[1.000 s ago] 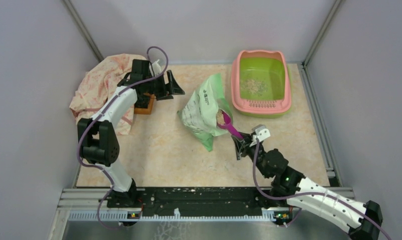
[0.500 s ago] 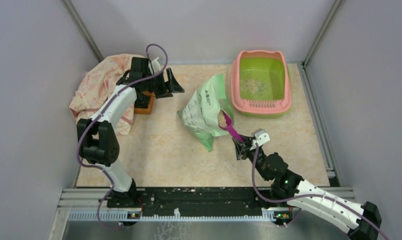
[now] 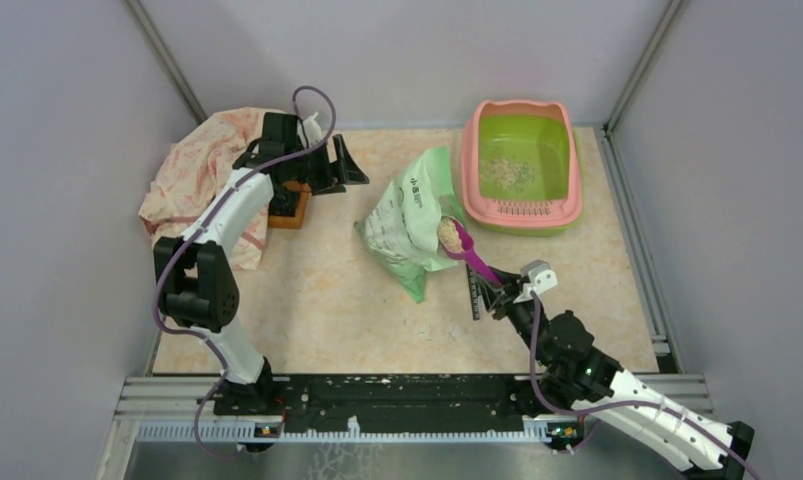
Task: Fill the litter box with clean litter
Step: 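Scoop the cat litter from the cat litter bag, then pour the cat litter into the litter box, then scoop the cat litter from the cat litter bag.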
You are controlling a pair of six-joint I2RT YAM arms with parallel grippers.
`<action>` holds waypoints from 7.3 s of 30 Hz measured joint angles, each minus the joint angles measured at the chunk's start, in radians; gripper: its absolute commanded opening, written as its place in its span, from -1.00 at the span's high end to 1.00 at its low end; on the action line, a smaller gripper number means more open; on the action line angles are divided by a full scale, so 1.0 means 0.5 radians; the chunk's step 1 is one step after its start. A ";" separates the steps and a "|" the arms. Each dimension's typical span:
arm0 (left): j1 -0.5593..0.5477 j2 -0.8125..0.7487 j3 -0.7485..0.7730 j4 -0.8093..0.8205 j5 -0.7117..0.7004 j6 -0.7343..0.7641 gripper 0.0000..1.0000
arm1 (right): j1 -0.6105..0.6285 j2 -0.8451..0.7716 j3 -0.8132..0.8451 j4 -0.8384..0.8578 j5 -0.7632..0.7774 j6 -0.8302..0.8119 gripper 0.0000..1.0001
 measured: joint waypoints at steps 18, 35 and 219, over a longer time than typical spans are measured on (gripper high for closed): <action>-0.019 0.013 0.074 -0.011 0.001 0.002 -0.74 | 0.001 -0.056 0.192 -0.260 0.019 0.010 1.00; -0.017 0.077 0.166 -0.025 0.021 0.024 -0.74 | 0.000 -0.100 0.301 -0.426 -0.067 0.063 1.00; 0.002 0.101 0.184 -0.141 -0.026 0.031 -0.97 | -0.504 2.326 1.513 -0.143 -0.811 0.175 1.00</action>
